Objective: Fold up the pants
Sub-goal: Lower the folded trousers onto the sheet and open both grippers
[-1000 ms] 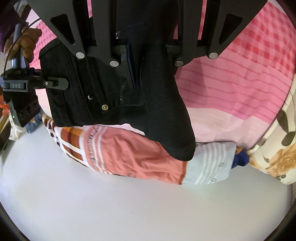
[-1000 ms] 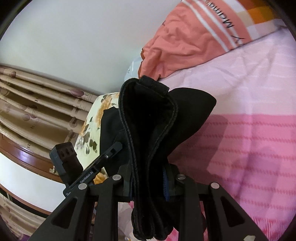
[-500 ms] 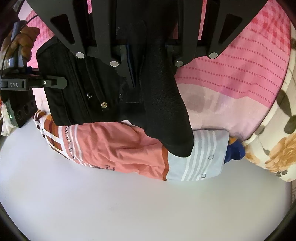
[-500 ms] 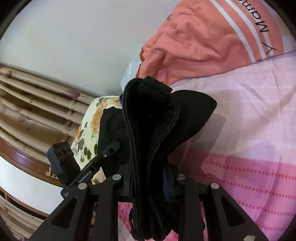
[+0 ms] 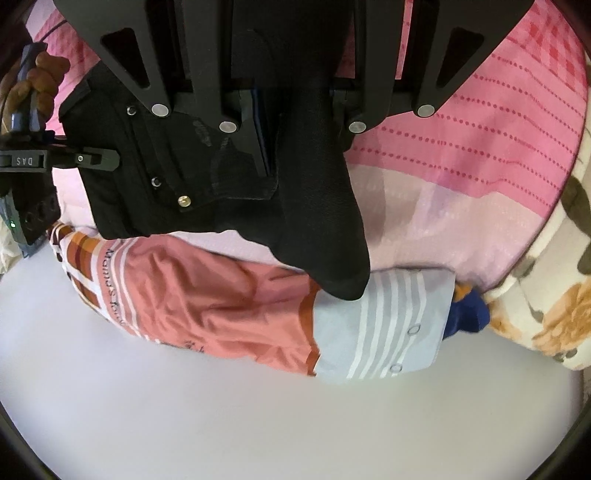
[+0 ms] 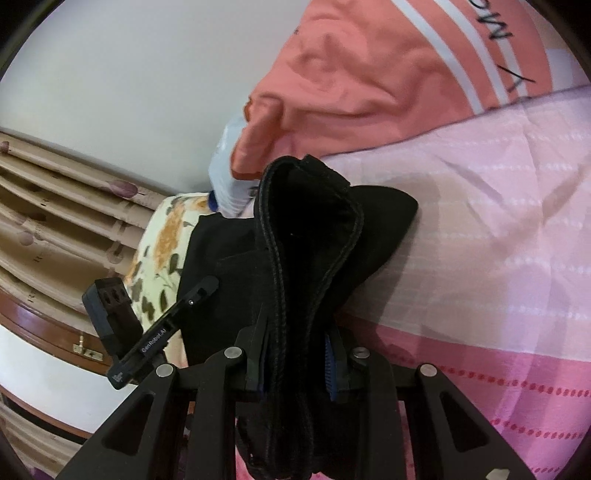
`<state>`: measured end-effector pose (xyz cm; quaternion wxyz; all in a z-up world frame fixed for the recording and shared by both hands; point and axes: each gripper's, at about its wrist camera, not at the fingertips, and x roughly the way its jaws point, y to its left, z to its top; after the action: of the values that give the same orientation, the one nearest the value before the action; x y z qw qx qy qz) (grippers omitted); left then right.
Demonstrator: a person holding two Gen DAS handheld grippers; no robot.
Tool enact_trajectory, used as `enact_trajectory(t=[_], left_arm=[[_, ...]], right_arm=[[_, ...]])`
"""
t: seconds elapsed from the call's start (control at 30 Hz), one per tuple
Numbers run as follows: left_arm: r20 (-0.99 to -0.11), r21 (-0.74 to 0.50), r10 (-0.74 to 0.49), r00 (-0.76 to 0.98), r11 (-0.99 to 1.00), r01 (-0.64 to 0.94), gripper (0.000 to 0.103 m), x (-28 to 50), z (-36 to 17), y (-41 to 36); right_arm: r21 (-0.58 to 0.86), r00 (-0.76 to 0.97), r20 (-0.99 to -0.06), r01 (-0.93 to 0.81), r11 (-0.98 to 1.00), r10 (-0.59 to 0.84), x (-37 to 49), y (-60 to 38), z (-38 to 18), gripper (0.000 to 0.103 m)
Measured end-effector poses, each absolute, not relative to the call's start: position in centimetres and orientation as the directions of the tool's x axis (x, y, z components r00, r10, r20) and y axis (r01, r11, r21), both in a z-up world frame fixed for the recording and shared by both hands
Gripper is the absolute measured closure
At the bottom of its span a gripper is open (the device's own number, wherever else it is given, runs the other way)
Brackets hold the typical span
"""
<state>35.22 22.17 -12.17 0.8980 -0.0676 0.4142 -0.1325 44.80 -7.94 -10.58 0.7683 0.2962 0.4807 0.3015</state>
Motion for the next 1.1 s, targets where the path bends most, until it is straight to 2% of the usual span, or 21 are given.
enact_trajectory(t=[0.17,0.27,0.33,0.37,0.5,0.63,0.73,0.77,0.9,1.1], left_arm=[[-0.730,-0.223,-0.265,0.630,0.964,0.147,0.067,35.1,-13.9,22.6],[-0.733,-0.207,-0.228,0.641,0.972,0.109,0.052,35.2,-14.7,23.0],[-0.732,-0.181,-0.182,0.657,0.981,0.070,0.032,35.1,-15.0,23.4],[-0.733,-0.168,-0.157,0.662,0.985,0.048,0.028,35.0,-15.2,23.6],[-0.720,-0.130,-0.094,0.688,0.991,-0.001,0.026,34.7,-14.7,24.2],[-0.681,-0.009,0.031,0.732,0.999,-0.051,0.021,33.4,-13.2,24.2],[-0.640,0.005,0.055,0.766,0.998,-0.068,0.011,32.2,-12.1,24.3],[-0.629,0.002,0.061,0.775,0.997,-0.078,0.011,31.7,-11.8,24.4],[-0.609,-0.001,0.082,0.789,0.995,-0.104,0.008,31.0,-10.5,24.4],[-0.545,0.045,0.134,0.827,0.990,-0.130,0.006,28.8,-8.3,23.8]], right_arm=[[0.674,0.382,-0.616,-0.198,0.712,0.689,44.5,-7.4,-10.6,0.080],[0.654,0.390,-0.637,-0.184,0.734,0.665,44.5,-7.4,-11.0,0.080],[0.644,0.396,-0.647,-0.175,0.745,0.652,44.5,-7.5,-11.4,0.075],[0.636,0.405,-0.652,-0.168,0.753,0.641,44.4,-7.5,-11.5,0.071],[0.633,0.451,-0.638,-0.156,0.759,0.624,43.9,-7.8,-11.6,0.064],[0.467,0.615,-0.637,-0.171,0.867,0.464,41.4,-7.2,-8.3,0.063],[0.414,0.690,-0.570,-0.228,0.881,0.446,39.2,-5.7,-5.6,0.063],[0.385,0.708,-0.558,-0.243,0.891,0.434,38.5,-4.8,-4.8,0.061],[0.343,0.702,-0.561,-0.286,0.895,0.439,37.4,-1.6,-4.0,0.052],[0.359,0.671,-0.570,-0.315,0.879,0.474,36.3,0.6,-4.2,0.046]])
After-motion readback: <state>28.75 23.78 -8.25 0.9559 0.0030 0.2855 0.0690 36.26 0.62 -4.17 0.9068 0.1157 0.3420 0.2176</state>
